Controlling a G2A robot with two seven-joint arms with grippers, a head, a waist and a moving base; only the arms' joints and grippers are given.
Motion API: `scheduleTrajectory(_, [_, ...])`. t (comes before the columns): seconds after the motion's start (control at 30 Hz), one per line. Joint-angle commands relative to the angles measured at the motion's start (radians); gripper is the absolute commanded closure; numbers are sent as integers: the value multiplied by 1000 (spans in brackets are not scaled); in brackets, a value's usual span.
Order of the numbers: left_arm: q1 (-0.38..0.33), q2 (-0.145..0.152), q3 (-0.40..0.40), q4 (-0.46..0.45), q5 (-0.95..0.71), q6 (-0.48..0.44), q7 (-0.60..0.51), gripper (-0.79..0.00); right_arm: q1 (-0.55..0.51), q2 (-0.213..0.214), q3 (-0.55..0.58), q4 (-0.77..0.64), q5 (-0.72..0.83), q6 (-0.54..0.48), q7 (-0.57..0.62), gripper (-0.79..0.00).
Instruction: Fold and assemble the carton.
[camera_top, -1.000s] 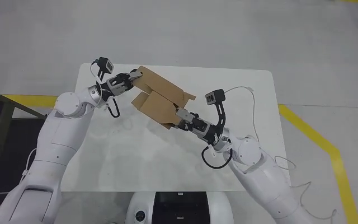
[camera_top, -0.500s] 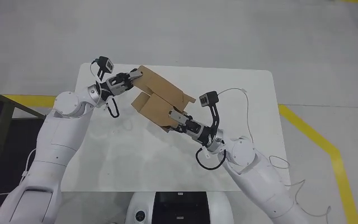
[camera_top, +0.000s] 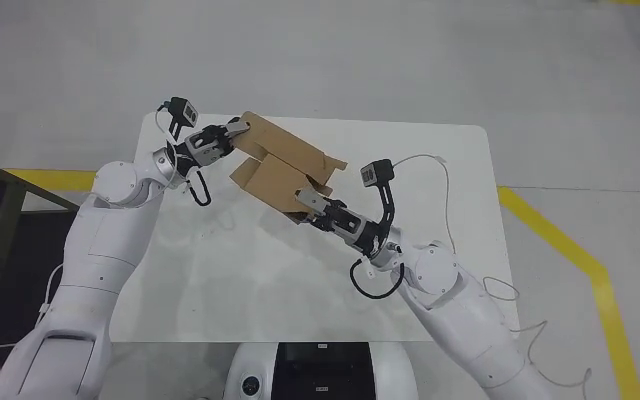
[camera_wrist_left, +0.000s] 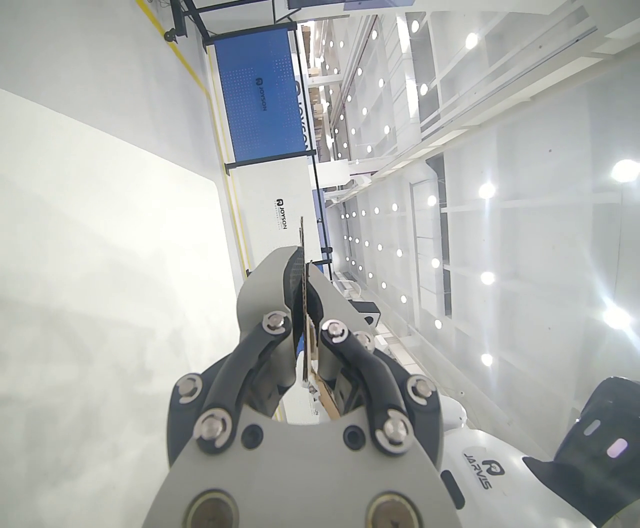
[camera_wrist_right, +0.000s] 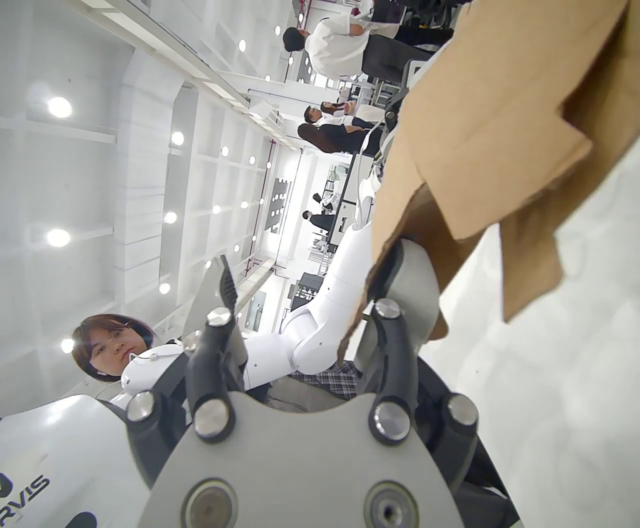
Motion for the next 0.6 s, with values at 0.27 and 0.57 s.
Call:
scheduleTrajectory(0.27, [-10,-5,-9,7,-17,14,-14,0,9,-4,9,3,-27,20,-6,0])
scheduleTrajectory(0.57, [0,-3,-20,16,39,-7,-24,0,13,-7,26,3,-25,35,-16,0])
